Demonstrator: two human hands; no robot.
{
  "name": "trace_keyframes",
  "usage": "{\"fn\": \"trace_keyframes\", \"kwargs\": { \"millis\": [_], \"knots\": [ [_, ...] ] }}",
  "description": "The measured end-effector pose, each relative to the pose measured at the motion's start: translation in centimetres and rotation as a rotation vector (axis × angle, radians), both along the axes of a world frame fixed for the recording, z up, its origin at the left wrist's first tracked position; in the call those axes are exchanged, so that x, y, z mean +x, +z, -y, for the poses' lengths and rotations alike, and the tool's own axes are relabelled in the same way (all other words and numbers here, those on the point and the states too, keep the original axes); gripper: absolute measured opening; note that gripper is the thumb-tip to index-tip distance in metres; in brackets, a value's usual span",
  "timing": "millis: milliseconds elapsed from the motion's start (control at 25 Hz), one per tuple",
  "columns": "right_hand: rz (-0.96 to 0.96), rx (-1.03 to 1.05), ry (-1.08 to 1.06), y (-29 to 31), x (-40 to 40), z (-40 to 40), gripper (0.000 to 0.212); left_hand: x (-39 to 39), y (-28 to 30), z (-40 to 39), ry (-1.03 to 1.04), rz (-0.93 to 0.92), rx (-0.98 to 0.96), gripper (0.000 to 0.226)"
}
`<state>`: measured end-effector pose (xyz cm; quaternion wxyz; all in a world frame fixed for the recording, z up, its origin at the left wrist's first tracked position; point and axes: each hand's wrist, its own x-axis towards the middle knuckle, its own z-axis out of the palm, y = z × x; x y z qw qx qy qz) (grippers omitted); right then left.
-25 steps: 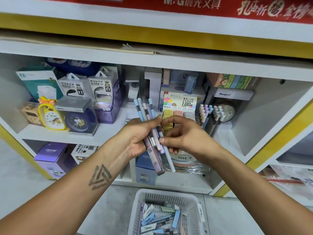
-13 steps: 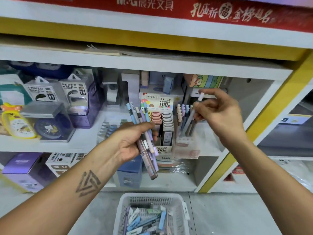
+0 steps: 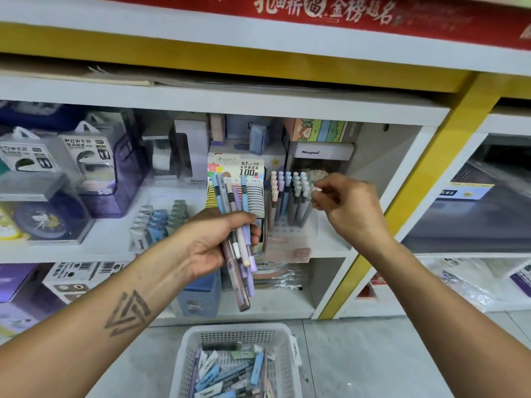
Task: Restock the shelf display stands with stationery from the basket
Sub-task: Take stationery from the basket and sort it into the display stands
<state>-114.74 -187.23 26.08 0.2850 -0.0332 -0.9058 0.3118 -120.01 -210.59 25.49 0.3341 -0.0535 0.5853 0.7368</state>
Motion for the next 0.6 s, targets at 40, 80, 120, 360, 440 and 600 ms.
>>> {"fn": "trace_keyframes", "kwargs": {
  "millis": [40,80,120,360,440,600],
  "knots": [
    [0.009,0.005,0.008,-0.1,0.0,0.0,0.009,0.0,-0.1,-0.1,-0.007,0.006,-0.002,0.008],
    [0.017,-0.003,0.016,-0.1,0.0,0.0,0.01,0.1,-0.2,-0.1,-0.017,0.015,-0.001,0.01],
    [0.031,-0.003,0.027,0.0,0.0,0.0,0.012,0.1,-0.3,-0.2,-0.028,0.023,0.004,0.012],
    [0.098,0.01,0.088,-0.4,0.0,0.4,0.027,0.4,-0.3,-0.4,-0.104,0.028,0.042,0.018],
    [0.098,0.032,0.049,-0.9,-0.4,0.3,0.012,0.5,-0.3,-0.3,-0.133,0.02,0.044,0.017],
    [0.002,0.397,-0.078,-0.9,-0.9,0.7,0.016,0.5,-0.2,0.1,-0.174,0.0,0.057,0.012]
  ]
}}
